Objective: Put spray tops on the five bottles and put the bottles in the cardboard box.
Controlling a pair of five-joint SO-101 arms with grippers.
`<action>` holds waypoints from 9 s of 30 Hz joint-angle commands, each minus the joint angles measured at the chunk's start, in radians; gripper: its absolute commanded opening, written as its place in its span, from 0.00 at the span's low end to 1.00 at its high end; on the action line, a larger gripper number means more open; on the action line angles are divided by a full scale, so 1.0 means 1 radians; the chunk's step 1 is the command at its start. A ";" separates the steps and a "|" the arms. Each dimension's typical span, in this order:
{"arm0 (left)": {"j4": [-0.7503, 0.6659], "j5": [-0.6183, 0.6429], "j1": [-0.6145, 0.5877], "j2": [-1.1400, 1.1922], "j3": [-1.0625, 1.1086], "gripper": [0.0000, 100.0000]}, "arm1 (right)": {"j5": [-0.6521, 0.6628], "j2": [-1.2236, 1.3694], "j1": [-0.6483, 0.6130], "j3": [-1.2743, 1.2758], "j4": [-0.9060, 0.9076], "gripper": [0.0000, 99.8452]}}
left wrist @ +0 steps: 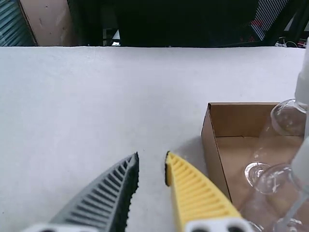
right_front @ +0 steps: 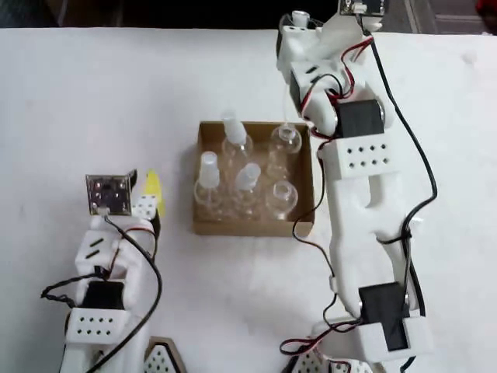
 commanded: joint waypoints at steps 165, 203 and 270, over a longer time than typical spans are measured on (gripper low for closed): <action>-0.026 -0.011 0.010 0.001 -0.003 0.09 | 0.580 -0.552 0.476 0.761 0.005 0.17; -0.020 -0.011 0.004 -0.002 0.012 0.09 | -0.551 0.077 0.717 0.756 0.004 0.17; -0.018 0.092 -0.077 -0.002 -0.037 0.09 | 0.571 -0.797 -0.194 0.569 0.001 0.02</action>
